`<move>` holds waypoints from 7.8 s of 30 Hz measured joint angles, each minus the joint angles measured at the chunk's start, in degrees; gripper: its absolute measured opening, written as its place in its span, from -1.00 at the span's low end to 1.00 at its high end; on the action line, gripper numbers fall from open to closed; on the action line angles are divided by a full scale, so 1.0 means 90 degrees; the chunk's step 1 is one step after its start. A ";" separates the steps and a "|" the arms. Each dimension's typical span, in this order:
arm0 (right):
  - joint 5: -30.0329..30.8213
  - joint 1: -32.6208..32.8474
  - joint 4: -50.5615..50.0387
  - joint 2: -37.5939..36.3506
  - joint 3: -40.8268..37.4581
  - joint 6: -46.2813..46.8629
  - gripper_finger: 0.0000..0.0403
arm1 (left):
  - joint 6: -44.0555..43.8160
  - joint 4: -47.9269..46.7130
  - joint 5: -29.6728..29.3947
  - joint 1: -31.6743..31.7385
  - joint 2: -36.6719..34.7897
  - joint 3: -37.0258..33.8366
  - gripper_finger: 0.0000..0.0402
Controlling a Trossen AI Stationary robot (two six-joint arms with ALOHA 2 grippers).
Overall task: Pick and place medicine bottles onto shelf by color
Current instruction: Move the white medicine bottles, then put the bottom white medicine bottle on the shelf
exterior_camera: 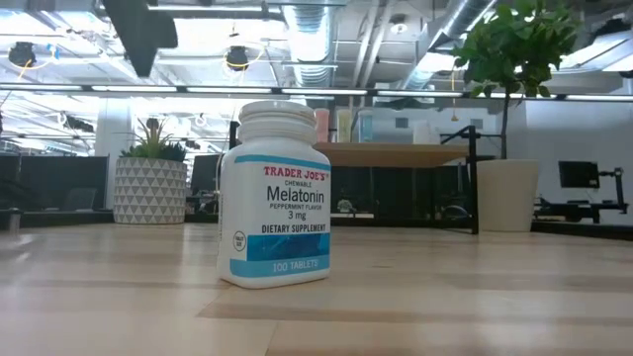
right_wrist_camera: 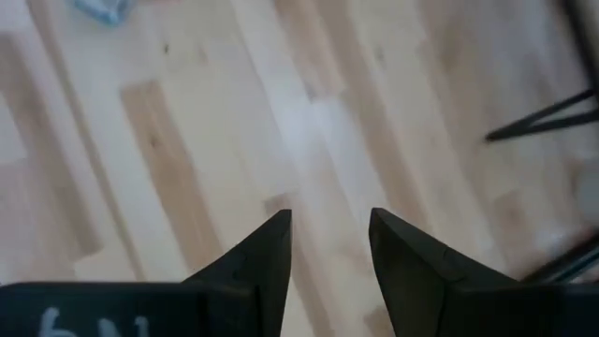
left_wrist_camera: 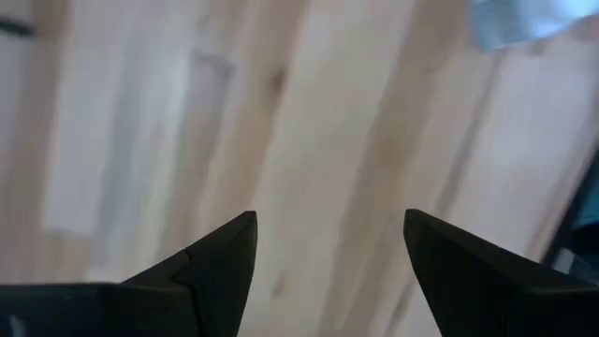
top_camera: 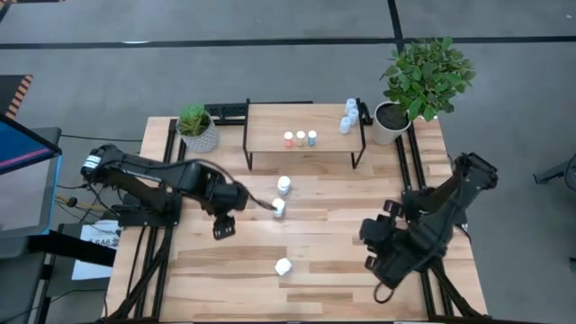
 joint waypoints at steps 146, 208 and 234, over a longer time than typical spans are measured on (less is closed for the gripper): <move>0.1366 0.0155 -0.0034 -0.0646 -0.0005 -0.3572 -0.42 | 0.0801 -0.1059 -0.3733 -0.1067 0.4046 0.5774 0.28; 0.3359 0.1034 0.2223 -0.4979 -0.5246 0.1197 -0.42 | 0.3142 -0.0907 -0.1742 0.0797 0.4156 0.5727 0.28; 0.3692 0.1135 0.3197 -0.5269 -0.6643 0.1380 -0.50 | 0.4499 -0.1762 0.0075 0.0706 0.4459 0.5729 0.28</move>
